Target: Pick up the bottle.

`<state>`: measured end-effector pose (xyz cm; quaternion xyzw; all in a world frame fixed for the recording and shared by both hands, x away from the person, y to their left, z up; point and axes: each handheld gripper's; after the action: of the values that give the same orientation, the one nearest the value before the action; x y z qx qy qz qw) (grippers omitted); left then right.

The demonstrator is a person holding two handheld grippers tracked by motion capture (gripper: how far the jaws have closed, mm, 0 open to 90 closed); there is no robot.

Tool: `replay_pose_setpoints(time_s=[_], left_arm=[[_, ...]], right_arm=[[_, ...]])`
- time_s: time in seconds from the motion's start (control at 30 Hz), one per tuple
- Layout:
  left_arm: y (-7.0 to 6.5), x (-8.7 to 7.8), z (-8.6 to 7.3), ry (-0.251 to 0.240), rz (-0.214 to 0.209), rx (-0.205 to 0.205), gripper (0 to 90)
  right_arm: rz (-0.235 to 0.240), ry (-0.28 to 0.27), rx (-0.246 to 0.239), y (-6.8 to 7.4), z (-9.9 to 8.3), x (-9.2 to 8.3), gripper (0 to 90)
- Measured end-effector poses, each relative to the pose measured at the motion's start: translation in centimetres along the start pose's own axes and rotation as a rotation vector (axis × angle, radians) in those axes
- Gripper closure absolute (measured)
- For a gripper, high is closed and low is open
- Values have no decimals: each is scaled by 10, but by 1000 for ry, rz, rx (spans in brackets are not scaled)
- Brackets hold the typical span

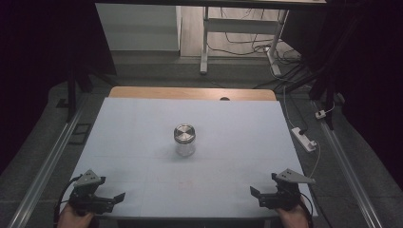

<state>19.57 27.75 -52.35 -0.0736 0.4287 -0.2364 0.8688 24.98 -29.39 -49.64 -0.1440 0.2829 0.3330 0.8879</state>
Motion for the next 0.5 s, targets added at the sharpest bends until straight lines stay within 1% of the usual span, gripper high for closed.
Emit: replay_pose_setpoints(time_s=[0.1, 0.3, 0.37, 0.5], left_arm=[[0, 0, 0, 0, -2, 3, 0], [1, -1, 0, -2, -6, -6, 0], [1, 0, 0, 6, -5, -7, 0], [1, 1, 1, 13, 2, -6, 0]], right_arm=[[22, -8, 17, 0, 0, 0, 0], [32, -8, 32, -2, -1, 1, 0], [34, -4, 25, -1, 0, 1, 0], [53, -3, 1, 0, 0, 2, 0]])
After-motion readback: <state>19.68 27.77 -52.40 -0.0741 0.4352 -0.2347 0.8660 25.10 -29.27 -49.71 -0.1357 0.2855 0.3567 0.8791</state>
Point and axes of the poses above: each handheld gripper's, and its own axes: x roughly forward along the jaws, z roughly out of its top, y roughly to its left, and after that the axes turned 13 degrees about -x, right-handed
